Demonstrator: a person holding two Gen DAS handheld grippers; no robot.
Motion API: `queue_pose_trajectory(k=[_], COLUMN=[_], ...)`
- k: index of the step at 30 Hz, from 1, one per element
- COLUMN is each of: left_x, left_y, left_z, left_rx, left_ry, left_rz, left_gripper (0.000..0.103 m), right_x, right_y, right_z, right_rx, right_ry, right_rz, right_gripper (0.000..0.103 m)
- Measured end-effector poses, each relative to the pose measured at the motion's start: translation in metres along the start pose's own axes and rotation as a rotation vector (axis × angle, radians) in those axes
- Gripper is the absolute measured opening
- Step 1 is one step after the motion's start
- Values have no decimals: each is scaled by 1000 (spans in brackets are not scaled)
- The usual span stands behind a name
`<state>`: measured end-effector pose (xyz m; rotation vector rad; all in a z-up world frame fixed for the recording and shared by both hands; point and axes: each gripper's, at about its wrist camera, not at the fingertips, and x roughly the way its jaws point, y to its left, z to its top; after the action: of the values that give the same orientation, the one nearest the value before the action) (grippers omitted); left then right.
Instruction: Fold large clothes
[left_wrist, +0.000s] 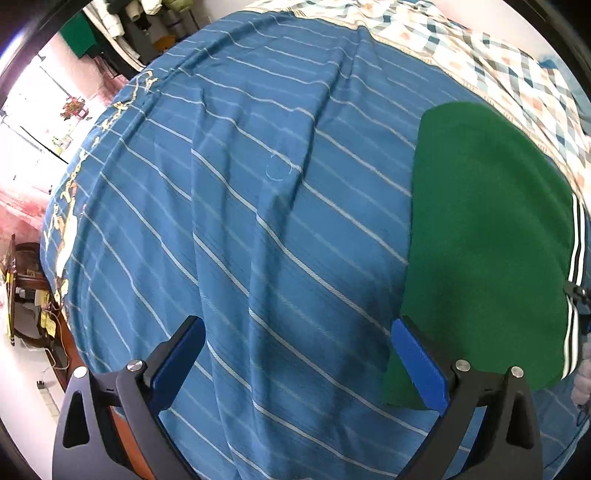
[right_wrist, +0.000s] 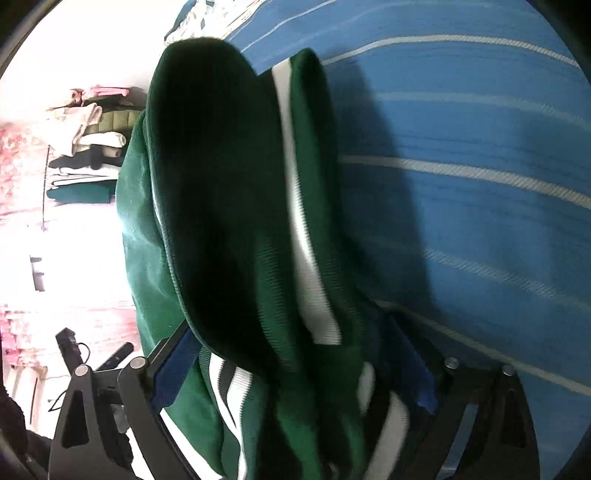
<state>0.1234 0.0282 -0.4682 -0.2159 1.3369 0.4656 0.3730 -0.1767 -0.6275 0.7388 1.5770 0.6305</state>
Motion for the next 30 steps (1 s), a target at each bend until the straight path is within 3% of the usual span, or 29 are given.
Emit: queue_pose_trajectory(k=[2, 5, 7, 9, 13, 14, 16, 17, 19, 23, 25, 26, 29, 30], left_x=[11, 22, 23, 18, 24, 30, 45, 54, 69, 94, 98, 98, 89, 86], left_y=[3, 15, 23, 31, 24, 17, -3, -15, -40, -83, -95, -99, -104, -103], left_z=[0, 12, 25, 42, 73, 81, 94, 100, 108, 114, 115, 116, 115, 115], left_rx=[16, 31, 36, 35, 92, 111, 149, 166, 208, 350, 391, 396, 421, 422], left_ry=[14, 28, 32, 16, 53, 75, 121, 142, 172, 214, 216, 216, 199, 194], left_rz=[-13, -43, -100, -193, -415, -479, -604, -670, -748, -765, -790, -809, -796, -792], left_gripper=[103, 103, 103, 103, 103, 103, 103, 103, 103, 103, 101, 89, 79, 74], right_x=[0, -3, -2, 7, 28, 30, 40, 42, 50, 66, 88, 99, 114, 116], right_y=[-1, -3, -3, 4, 13, 13, 20, 22, 23, 22, 32, 40, 56, 59], right_z=[-10, -30, -59, -90, -131, -132, -125, -120, -106, -83, -68, -62, -51, -52], right_rx=[63, 269, 411, 491, 489, 474, 395, 359, 293, 238, 213, 195, 203, 225], right_ry=[-45, -124, -164, -174, -173, -179, -189, -197, -195, -175, -154, -152, -170, -181], right_rz=[-7, 79, 188, 215, 157, 142, 51, 23, 50, 125, 117, 102, 80, 93], right_gripper=[64, 50, 44, 43, 48, 50, 64, 65, 68, 79, 87, 88, 83, 68])
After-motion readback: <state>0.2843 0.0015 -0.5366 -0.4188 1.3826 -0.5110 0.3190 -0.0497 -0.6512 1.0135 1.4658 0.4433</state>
